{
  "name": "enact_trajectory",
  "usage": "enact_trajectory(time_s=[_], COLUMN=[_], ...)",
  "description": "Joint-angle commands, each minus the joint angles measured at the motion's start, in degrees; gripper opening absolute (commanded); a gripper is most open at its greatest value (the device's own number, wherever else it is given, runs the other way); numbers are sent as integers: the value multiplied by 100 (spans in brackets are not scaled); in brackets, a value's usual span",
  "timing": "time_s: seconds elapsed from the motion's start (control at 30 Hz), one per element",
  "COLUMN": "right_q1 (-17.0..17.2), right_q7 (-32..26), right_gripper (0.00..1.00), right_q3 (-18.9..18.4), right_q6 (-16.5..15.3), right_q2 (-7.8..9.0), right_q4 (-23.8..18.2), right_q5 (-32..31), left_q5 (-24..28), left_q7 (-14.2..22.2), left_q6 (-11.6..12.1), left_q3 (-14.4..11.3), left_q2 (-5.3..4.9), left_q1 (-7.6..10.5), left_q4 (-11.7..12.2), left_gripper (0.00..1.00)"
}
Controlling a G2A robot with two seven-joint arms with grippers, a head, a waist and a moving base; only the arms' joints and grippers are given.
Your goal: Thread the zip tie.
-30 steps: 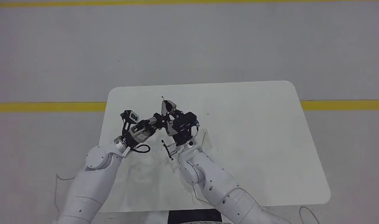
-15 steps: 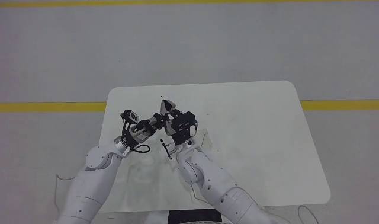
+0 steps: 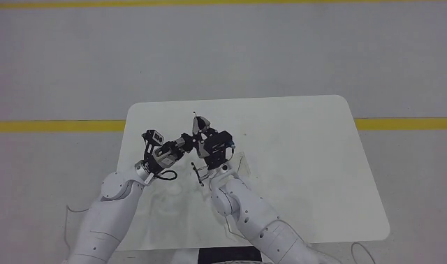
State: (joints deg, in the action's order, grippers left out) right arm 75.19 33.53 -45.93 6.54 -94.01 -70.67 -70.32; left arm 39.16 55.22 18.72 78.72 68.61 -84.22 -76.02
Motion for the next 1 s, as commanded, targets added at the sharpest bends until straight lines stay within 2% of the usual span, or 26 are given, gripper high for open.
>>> enact_trajectory(time_s=[0.0,0.63,0.97], right_q1=[5,-22,58], right_q7=[-3,-25,-63], right_gripper=[0,0,0], right_q3=[-11,-73,-136], right_q6=[-1,-165,-217], right_q2=[-4,-53,-41], right_q4=[4,69,-62], right_q5=[-8,-30,-145], left_q5=[0,0,0], left_q7=[0,0,0], left_q6=[0,0,0], left_q3=[0,0,0], left_q2=[0,0,0], left_q1=[0,0,0], left_q4=[0,0,0], left_gripper=[0,0,0])
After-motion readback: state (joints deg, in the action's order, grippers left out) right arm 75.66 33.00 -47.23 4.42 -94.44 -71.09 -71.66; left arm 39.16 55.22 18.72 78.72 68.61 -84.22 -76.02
